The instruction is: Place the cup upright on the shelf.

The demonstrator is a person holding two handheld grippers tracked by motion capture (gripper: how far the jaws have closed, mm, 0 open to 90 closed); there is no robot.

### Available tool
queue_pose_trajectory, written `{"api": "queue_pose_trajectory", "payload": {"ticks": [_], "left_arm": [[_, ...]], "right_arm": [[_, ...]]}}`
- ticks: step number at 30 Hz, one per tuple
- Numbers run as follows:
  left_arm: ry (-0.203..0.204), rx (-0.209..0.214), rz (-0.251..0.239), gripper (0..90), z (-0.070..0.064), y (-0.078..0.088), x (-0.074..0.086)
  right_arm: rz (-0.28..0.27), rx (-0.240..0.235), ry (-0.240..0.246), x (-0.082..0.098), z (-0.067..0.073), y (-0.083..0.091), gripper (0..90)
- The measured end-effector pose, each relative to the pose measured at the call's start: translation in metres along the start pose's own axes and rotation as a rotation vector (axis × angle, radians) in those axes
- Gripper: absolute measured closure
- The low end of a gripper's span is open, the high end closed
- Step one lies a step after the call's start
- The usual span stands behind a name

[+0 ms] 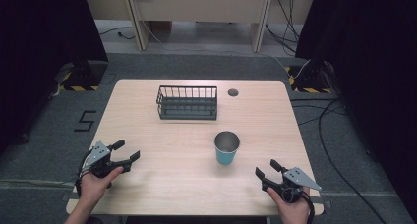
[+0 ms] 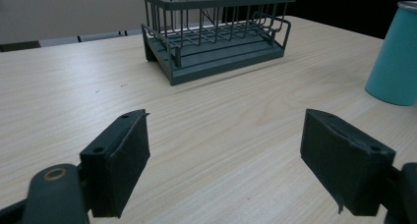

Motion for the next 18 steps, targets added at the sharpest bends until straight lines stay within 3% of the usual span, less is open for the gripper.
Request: {"api": "queue_pose_trajectory", "payload": {"ticks": [5, 6, 18], "left_arm": [[0.003, 0.003, -0.001, 17.4, 0.0, 0.0, 0.0], [0.004, 0.007, -0.001, 17.3, 0.0, -0.001, 0.0], [0.004, 0.017, -0.005, 17.2, -0.002, -0.001, 0.0]], "right_arm": [[0.014, -0.037, 0.024, -0.003, 0.009, -0.012, 25.0], [0.021, -0.049, 0.047, -0.005, 0.013, -0.018, 23.6], [0.047, -0.103, 0.094, -0.02, 0.029, -0.057, 22.4]]}}
Point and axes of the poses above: each handheld gripper's, and its own axes: y roughly backward along the jaws, x roughly out of its underside, z roughly to its left, the point moved 1 cm from there along -y, roughly forward along the jaws
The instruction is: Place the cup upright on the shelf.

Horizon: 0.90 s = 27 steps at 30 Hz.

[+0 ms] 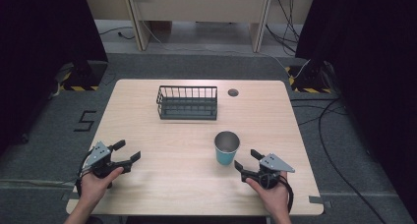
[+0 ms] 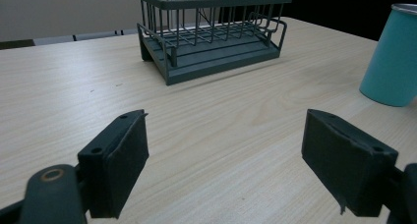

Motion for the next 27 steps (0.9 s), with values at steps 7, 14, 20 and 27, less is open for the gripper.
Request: {"api": "queue_pose_trajectory", "payload": {"ticks": [7, 14, 20, 27], "left_arm": [[0.002, 0.001, 0.003, 17.2, 0.0, 0.0, 0.0], [-0.003, 0.006, 0.0, 17.4, -0.001, 0.0, 0.0], [-0.002, 0.009, 0.003, 17.4, -0.001, -0.001, 0.0], [0.0, 0.008, 0.002, 17.4, -0.001, -0.001, 0.0]], "right_arm": [[0.025, -0.034, 0.028, -0.004, 0.006, -0.018, 21.7], [0.052, -0.051, 0.044, -0.004, 0.01, -0.031, 20.2], [0.063, -0.054, 0.055, -0.004, 0.012, -0.041, 18.5], [0.066, -0.064, 0.065, -0.006, 0.014, -0.051, 17.5]]}}
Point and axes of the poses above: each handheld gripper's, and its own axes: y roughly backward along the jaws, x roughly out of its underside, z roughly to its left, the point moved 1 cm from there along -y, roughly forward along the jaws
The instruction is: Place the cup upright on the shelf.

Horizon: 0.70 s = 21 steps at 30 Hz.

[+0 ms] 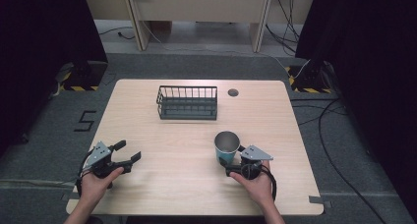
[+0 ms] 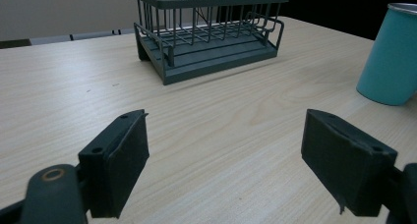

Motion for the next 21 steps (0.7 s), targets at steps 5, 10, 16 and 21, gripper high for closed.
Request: {"api": "queue_pose_trajectory", "payload": {"ticks": [5, 10, 16, 21], "left_arm": [[-0.001, 0.002, -0.001, 17.5, 0.0, 0.0, 0.0], [-0.002, 0.003, -0.001, 17.5, 0.0, 0.0, 0.0], [-0.001, 0.003, -0.001, 17.7, 0.0, 0.0, 0.0], [-0.004, 0.003, -0.002, 17.8, 0.0, 0.0, 0.0]], "right_arm": [[0.001, 0.001, 0.002, -0.003, 0.0, -0.007, 17.1], [-0.007, 0.0, -0.003, -0.005, -0.001, -0.011, 17.0], [-0.02, -0.006, -0.004, -0.005, -0.001, -0.013, 18.4], [-0.031, -0.012, -0.013, -0.006, 0.0, -0.012, 18.8]]}}
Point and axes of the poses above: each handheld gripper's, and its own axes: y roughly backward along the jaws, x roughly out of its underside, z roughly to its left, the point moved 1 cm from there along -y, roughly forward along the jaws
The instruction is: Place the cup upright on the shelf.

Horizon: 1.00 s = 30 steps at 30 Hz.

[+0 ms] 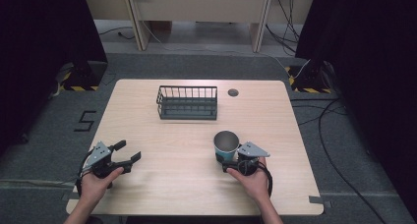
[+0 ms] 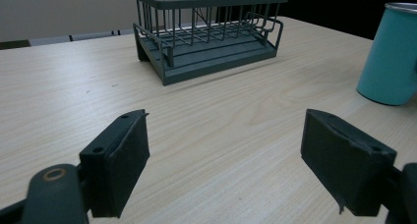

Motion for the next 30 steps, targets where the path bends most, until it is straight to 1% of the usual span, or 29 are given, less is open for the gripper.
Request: {"api": "queue_pose_trajectory", "payload": {"ticks": [2, 5, 6, 7, 9, 11, 13, 18, 23, 24, 26, 27, 28, 30], "left_arm": [[-0.001, 0.0, 0.0, 17.8, 0.0, 0.0, 0.0], [-0.001, 0.0, 0.0, 17.9, 0.0, 0.0, 0.0], [-0.001, 0.0, 0.0, 17.8, 0.0, 0.0, 0.0], [-0.001, 0.001, 0.0, 17.9, 0.0, 0.0, 0.0], [0.0, 0.0, 0.0, 17.9, 0.0, 0.0, 0.0], [-0.001, 0.0, -0.001, 17.9, 0.0, 0.0, 0.0], [-0.001, 0.0, -0.001, 17.9, 0.0, 0.001, 0.0], [-0.001, 0.0, -0.002, 18.0, 0.0, 0.001, 0.0], [-0.002, 0.0, -0.002, 18.0, 0.0, 0.001, 0.0], [-0.002, 0.0, -0.003, 18.0, 0.0, 0.001, 0.0], [-0.002, 0.001, -0.002, 18.0, 0.0, 0.001, 0.0], [-0.002, 0.001, -0.002, 18.0, 0.0, 0.001, 0.0], [-0.002, 0.001, -0.002, 18.0, 0.0, 0.001, 0.0], [-0.003, 0.001, -0.001, 18.0, 0.0, 0.001, 0.0]], "right_arm": [[-0.001, 0.0, -0.003, -0.001, 0.0, 0.001, 18.9], [-0.025, 0.001, -0.005, -0.006, 0.001, 0.002, 19.0], [-0.025, 0.001, -0.005, -0.006, 0.001, 0.002, 19.0], [-0.042, 0.011, -0.001, -0.01, 0.002, 0.004, 18.9], [-0.055, 0.012, 0.008, -0.014, 0.002, 0.004, 19.0], [-0.061, 0.014, 0.008, -0.016, 0.003, 0.004, 19.0], [-0.075, 0.013, 0.015, -0.022, 0.003, 0.003, 19.0], [-0.09, 0.011, 0.013, -0.03, 0.003, 0.001, 19.1], [-0.117, 0.012, 0.023, -0.044, 0.003, -0.003, 19.1], [-0.117, 0.012, 0.023, -0.044, 0.003, -0.003, 19.1], [-0.133, 0.014, 0.029, -0.053, 0.002, -0.004, 19.1], [-0.133, 0.014, 0.029, -0.053, 0.002, -0.004, 19.1], [-0.14, 0.016, 0.026, -0.058, 0.001, -0.006, 19.1], [-0.146, 0.023, 0.029, -0.062, 0.0, -0.008, 19.1]]}}
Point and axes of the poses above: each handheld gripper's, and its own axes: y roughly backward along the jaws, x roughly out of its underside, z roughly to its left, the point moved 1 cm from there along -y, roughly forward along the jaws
